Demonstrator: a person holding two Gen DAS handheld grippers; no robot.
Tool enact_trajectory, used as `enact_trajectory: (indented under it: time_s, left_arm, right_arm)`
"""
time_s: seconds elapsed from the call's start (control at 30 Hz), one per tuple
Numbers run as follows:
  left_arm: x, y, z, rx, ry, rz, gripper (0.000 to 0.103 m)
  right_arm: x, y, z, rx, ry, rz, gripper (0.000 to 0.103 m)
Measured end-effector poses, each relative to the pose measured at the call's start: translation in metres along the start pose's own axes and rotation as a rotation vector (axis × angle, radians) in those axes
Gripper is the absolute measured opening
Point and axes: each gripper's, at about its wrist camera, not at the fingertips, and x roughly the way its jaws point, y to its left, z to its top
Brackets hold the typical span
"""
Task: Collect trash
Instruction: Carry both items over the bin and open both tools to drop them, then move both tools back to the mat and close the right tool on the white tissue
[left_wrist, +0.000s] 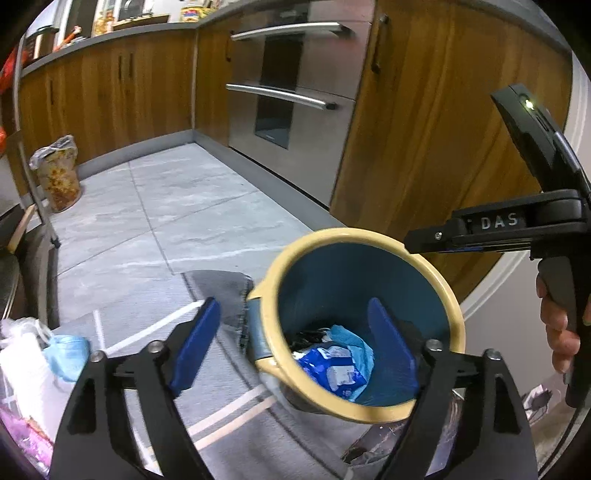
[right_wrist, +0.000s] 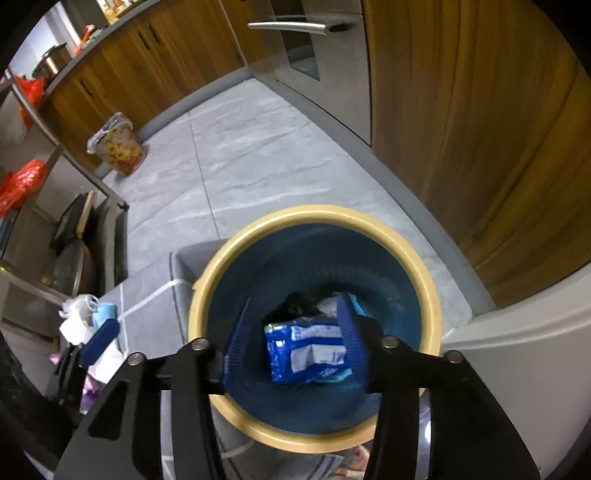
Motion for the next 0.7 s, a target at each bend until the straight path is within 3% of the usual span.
enact_trajectory:
  time_s: [0.07, 0.2, 0.3, 0.37, 0.43, 0.7]
  left_arm:
    - [-0.008, 0.008, 0.000, -0.022, -0.007, 0.015, 0.091]
    - [-0.027, 0.020, -0.001, -0.034, -0.026, 0.038, 0.097]
    - [-0.043, 0.027, -0.002, -0.030, -0.046, 0.059, 0.097]
    - [-0.052, 0.030, -0.003, -0.027, -0.057, 0.069, 0.097]
    - [-0.062, 0.035, -0.004, -0.021, -0.063, 0.086, 0.097]
    - [-0.097, 0.054, -0.015, -0.031, -0.057, 0.130, 0.097]
  right_arm:
    - [-0.008, 0.008, 0.001, -0.016, -0.040, 0.005, 0.073]
    - [-0.021, 0.030, 0.001, -0.098, -0.116, -0.024, 0.085]
    - [-0.035, 0.055, -0.004, -0.202, -0.202, -0.029, 0.087]
    - [-0.044, 0.069, -0.007, -0.255, -0.257, -0.022, 0.095]
    - [-0.056, 0.083, -0.011, -0.283, -0.321, 0.013, 0.096]
    - [-0.078, 0.115, -0.024, -0.288, -0.419, 0.057, 0.098]
